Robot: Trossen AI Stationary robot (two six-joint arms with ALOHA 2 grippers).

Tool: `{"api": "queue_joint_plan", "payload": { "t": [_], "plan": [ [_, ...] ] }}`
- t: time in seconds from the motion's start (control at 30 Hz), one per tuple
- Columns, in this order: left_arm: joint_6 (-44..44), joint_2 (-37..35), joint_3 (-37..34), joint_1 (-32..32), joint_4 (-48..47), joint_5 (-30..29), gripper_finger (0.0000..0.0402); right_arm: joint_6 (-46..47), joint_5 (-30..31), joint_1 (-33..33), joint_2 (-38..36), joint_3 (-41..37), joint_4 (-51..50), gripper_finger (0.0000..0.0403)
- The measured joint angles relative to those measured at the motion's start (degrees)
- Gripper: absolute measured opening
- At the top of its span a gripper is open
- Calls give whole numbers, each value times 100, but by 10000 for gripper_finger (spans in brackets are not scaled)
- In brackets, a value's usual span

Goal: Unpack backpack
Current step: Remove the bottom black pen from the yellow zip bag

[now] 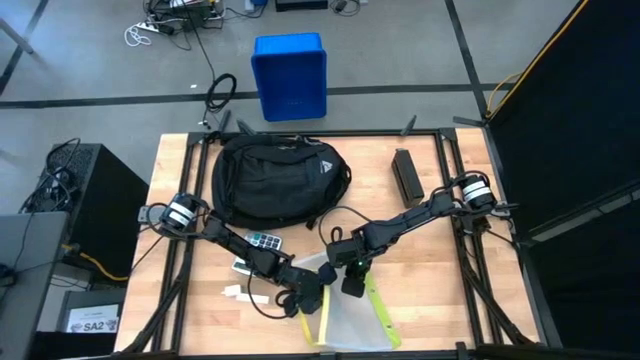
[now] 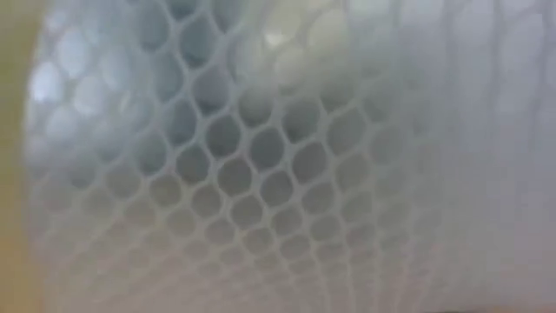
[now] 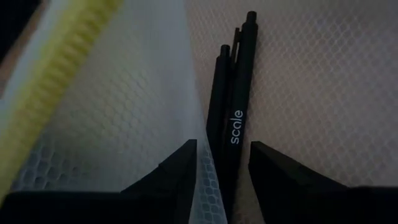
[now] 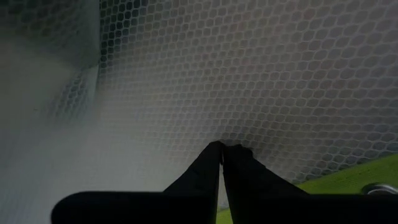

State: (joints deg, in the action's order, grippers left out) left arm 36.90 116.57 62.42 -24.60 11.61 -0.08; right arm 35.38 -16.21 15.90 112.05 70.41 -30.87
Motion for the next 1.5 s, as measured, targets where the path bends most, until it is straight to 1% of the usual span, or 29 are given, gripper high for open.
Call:
{"api": "queue_joint_plan", "payload": {
  "t": [0.07,0.17,0.2,0.4,0.5,0.63,0.73,0.87,1.0,1.2,1.33,1.5],
  "plan": [
    [-4,7,-3,-7,-27,-41,81,0,-4,0,0,6,-67,0],
    [0,11,-3,-4,-35,-54,25,-4,-9,0,-8,16,-299,0],
    [-3,11,-4,-2,-43,-54,15,-5,-6,0,-12,20,-391,0],
    [-4,-56,-11,-43,-45,-125,4,-57,90,-33,-22,31,-1045,0],
    [-36,-204,-24,-93,-273,-197,1,-91,141,-82,-24,37,-1415,0],
    [-175,-460,-53,-227,-826,-224,3,-117,237,-160,-34,31,-1837,0],
    [-232,-633,-17,-341,-1218,-490,2,-150,383,-188,-39,20,-2200,0],
    [-262,-688,161,-492,-1584,-785,1,-164,492,-216,-37,20,-2326,0],
    [-233,-710,324,-536,-1401,-825,1,-241,491,-219,-35,13,-2263,0],
    [-214,-715,344,-359,-1031,-779,5,-249,490,-214,-35,9,-2182,0],
    [-258,-625,349,-206,-992,-590,33,-245,476,-188,-33,9,-2146,0],
    [-404,-361,349,-102,-970,-520,95,-243,454,-179,-31,9,-2019,0]
  ]
}}
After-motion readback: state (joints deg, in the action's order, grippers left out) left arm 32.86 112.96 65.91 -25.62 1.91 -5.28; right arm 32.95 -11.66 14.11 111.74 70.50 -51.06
